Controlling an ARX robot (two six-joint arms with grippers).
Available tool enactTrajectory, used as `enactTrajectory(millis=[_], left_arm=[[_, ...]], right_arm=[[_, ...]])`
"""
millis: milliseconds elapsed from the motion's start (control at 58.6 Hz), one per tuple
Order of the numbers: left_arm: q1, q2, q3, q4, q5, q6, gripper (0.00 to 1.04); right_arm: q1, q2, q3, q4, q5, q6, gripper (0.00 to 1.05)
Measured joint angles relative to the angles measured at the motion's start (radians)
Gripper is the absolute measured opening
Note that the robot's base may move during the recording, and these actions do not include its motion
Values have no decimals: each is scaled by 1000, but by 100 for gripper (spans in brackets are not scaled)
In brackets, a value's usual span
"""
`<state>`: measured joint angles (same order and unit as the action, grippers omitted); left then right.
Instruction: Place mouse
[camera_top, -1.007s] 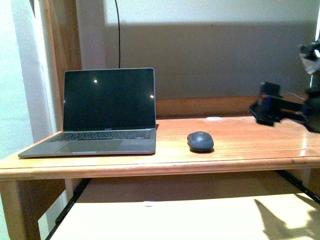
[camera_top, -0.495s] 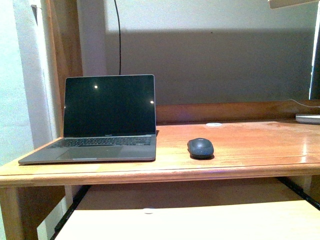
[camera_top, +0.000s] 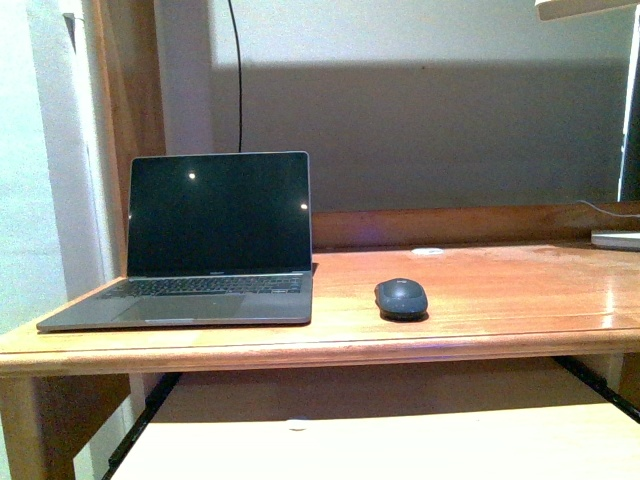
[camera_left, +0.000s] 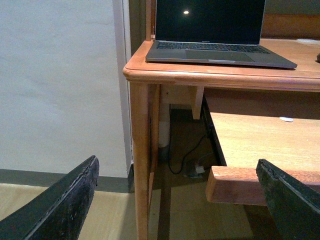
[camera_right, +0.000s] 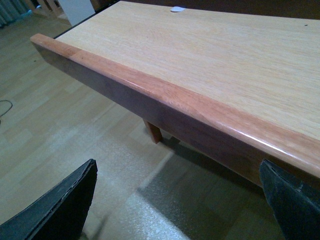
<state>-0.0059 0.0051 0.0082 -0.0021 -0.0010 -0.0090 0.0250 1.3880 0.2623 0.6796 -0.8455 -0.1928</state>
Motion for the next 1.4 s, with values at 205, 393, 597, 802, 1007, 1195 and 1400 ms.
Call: enactTrajectory(millis=[205,393,597,802,1007,1195,1400], left_arm=[[0,0,0,0,0,0,97],[0,0,0,0,0,0,97],[0,0,0,0,0,0,97],[0,0,0,0,0,0,97],[0,0,0,0,0,0,97],[0,0,0,0,0,0,97],[0,0,0,0,0,0,97]], right_arm=[[163,123,19,185,147,109,97],[257,225,71,288,264,185,97],[319,331,164,343,402,243,97],[377,437,284,333,561,271,97],[422,515,410,291,693,292,97],[458,579,520,242,821,306,97],[481,647,637,184,947,309,97]])
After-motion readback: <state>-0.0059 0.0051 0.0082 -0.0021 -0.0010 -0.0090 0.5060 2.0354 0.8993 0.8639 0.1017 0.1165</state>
